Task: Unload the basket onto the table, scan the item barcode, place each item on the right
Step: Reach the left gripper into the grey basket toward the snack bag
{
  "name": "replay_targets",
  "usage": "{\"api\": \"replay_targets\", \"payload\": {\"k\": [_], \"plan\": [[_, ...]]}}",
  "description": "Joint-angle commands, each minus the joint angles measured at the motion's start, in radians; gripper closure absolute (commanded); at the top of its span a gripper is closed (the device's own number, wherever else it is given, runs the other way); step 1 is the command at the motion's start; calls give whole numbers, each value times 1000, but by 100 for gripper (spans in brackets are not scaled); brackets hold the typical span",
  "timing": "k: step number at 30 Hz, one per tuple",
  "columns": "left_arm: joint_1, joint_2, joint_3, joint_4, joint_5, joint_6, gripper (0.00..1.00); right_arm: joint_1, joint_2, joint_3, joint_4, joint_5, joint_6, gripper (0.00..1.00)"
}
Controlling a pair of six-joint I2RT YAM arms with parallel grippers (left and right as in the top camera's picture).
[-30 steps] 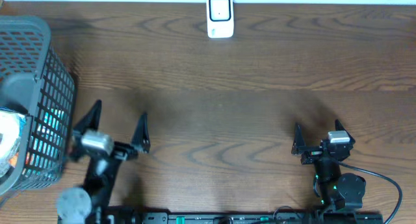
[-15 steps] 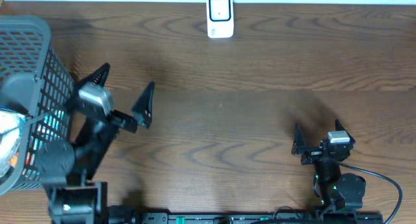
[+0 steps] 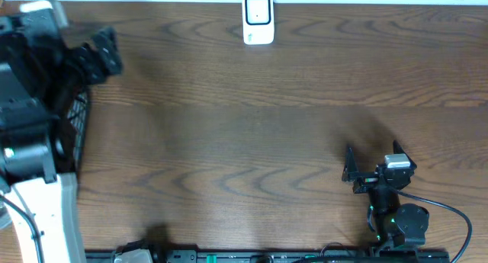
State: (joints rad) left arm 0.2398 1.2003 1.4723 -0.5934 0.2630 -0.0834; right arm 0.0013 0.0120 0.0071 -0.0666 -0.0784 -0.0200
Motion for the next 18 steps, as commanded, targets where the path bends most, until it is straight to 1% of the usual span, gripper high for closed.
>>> {"api": "replay_targets", "payload": {"k": [1, 5, 8, 9, 11, 13, 14, 16, 17, 18], "plan": [[93, 35, 29, 15, 22, -31, 2, 7, -5, -1, -4, -6, -14, 1], [160, 40, 29, 3, 16, 0, 2, 7, -5, -1, -4, -6, -14, 1], [211, 42, 29, 19, 12, -2, 2, 7, -5, -1, -4, -6, -14, 1], [228, 46, 29, 35, -3, -16, 2, 7, -5, -1, -4, -6, -14, 1], [262, 56, 34, 53, -76, -114, 2, 7, -5, -1, -4, -6, -14, 1], [307, 77, 62, 55, -76, -140, 2, 7, -5, -1, -4, -6, -14, 1], [350, 108, 111, 26, -62, -140, 2, 7, -5, -1, -4, -6, -14, 1], [388, 153, 180, -37, -62, -136, 2, 7, -5, -1, -4, -6, -14, 1], [414, 207, 245, -106, -63, -136, 3, 7, -5, -1, -4, -6, -14, 1], [423, 231, 268, -128, -63, -136, 2, 7, -5, -1, -4, -6, -14, 1]]}}
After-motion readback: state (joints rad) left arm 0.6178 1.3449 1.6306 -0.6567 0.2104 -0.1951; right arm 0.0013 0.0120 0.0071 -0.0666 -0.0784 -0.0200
